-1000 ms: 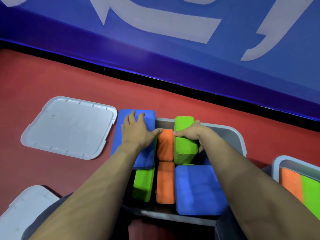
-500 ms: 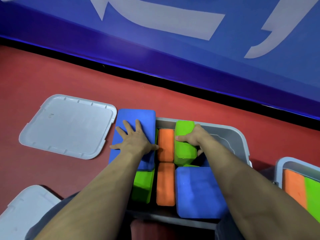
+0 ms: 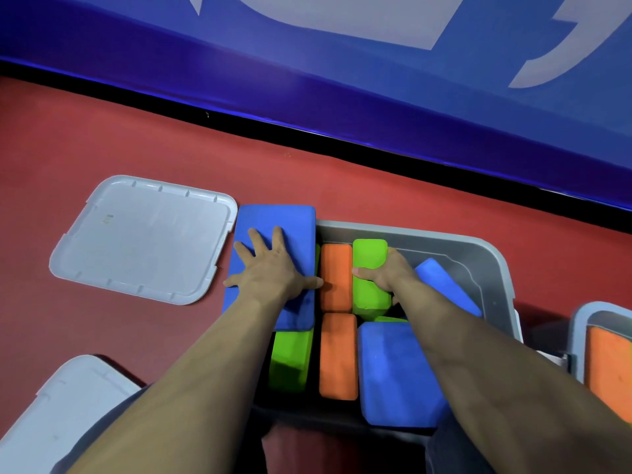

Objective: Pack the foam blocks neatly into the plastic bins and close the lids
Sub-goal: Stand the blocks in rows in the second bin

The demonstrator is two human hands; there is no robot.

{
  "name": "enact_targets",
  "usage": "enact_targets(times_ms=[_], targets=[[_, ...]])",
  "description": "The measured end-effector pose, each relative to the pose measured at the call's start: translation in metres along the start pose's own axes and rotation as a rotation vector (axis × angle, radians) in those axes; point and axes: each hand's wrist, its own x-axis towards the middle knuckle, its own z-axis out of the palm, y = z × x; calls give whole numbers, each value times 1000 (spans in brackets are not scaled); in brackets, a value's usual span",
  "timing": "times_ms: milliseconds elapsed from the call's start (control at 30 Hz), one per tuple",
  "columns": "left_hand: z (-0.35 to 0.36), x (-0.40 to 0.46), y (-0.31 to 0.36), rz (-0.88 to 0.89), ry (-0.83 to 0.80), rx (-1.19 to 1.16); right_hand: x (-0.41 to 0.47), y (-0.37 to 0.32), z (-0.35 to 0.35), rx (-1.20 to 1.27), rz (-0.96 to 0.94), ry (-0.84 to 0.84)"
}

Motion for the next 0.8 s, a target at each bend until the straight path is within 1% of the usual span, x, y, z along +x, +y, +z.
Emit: enact_targets(times_ms=[233, 433, 600, 700, 800], targets=[[1, 0, 3, -5, 8, 11, -6, -1, 5, 13, -1, 35], [2, 1, 0, -1, 11, -8, -1, 19, 14, 105, 2, 35], [2, -2, -3, 13, 16, -15, -9, 18, 15, 145, -27, 26], [5, -3, -7, 23, 36, -39, -11, 23, 7, 152, 31, -3], [5, -3, -13, 36, 46, -79, -17, 29, -7, 70, 120, -25]])
